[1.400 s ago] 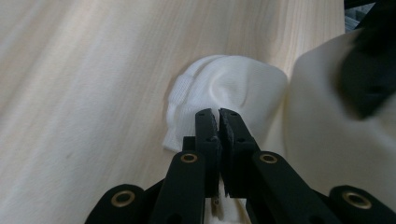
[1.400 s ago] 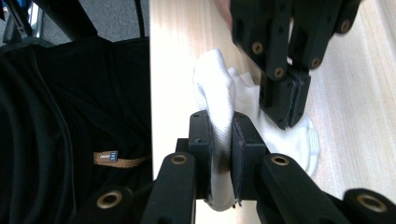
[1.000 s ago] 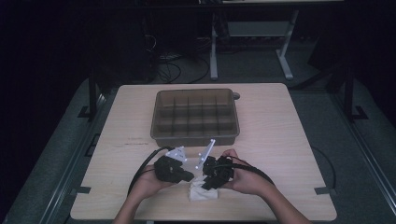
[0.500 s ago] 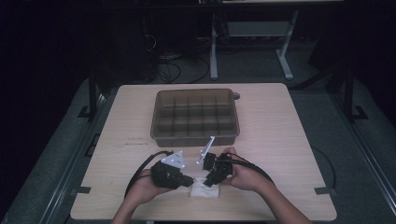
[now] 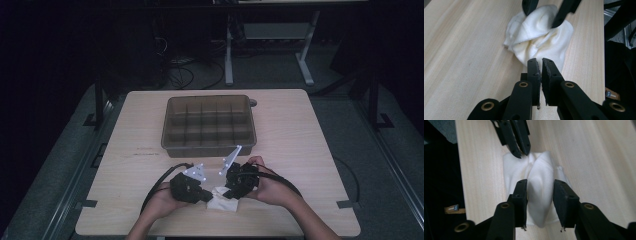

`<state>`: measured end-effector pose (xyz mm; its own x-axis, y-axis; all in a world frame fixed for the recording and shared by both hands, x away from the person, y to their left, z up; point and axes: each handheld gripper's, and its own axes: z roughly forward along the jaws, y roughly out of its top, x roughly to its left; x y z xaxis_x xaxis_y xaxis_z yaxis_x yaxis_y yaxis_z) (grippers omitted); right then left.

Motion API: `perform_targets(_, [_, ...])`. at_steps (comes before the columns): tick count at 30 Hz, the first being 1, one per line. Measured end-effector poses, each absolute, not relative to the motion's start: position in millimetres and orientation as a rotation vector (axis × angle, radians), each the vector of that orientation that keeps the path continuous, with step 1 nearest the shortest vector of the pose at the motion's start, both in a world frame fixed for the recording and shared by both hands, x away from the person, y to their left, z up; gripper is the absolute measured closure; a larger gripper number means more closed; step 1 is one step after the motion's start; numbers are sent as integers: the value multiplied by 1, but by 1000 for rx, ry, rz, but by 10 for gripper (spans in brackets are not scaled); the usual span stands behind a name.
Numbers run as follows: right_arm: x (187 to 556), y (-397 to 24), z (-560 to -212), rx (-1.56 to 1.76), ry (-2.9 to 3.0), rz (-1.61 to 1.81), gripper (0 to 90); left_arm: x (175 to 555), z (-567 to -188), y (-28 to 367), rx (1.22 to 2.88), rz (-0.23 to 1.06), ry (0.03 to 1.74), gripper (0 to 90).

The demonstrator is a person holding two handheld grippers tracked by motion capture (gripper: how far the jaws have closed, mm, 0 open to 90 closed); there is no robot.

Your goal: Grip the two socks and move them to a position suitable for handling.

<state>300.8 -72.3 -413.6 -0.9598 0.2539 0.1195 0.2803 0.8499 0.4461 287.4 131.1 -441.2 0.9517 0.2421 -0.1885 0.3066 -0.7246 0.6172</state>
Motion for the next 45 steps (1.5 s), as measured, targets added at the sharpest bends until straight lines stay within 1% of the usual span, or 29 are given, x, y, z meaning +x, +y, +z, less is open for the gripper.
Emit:
perform_targets(5, [294, -73, -402, -376, -3021, -717, 561, 288, -439, 132, 2407, -116, 388, 842])
perform_targets(8, [294, -69, -402, -348, -3069, -704, 561, 288, -439, 132, 2406, -111, 388, 837])
perform_targets(11, [298, -65, -408, -350, -3084, -659, 579, 288, -438, 132, 2401, -108, 384, 836])
perform_targets(12, [299, -64, -410, -347, -3089, -646, 597, 288, -438, 133, 2400, -106, 385, 836])
perform_targets(14, [300, -61, -413, -351, -3101, -633, 661, 288, -437, 133, 2396, -104, 386, 836])
perform_targets(18, [305, -61, -414, -379, -3078, -610, 815, 288, -436, 133, 2395, -94, 374, 836])
perform_targets(19, [305, -61, -414, -389, -3063, -609, 839, 287, -435, 133, 2395, -89, 375, 832])
perform_targets(24, [311, -61, -413, -411, -3024, -599, 862, 287, -436, 131, 2399, -90, 368, 832])
perform_targets(30, [322, -61, -425, -467, -2992, -594, 842, 289, -440, 130, 2402, -94, 382, 831])
perform_targets(32, [322, -63, -423, -473, -2987, -610, 776, 289, -440, 132, 2397, -92, 386, 829])
perform_targets(36, [317, -68, -413, -463, -3002, -684, 680, 290, -438, 134, 2392, -87, 392, 829])
perform_targets(41, [306, -75, -400, -437, -3035, -754, 631, 289, -435, 137, 2385, -76, 399, 825])
perform_targets(45, [297, -78, -392, -406, -3033, -775, 630, 290, -433, 140, 2375, -71, 410, 825])
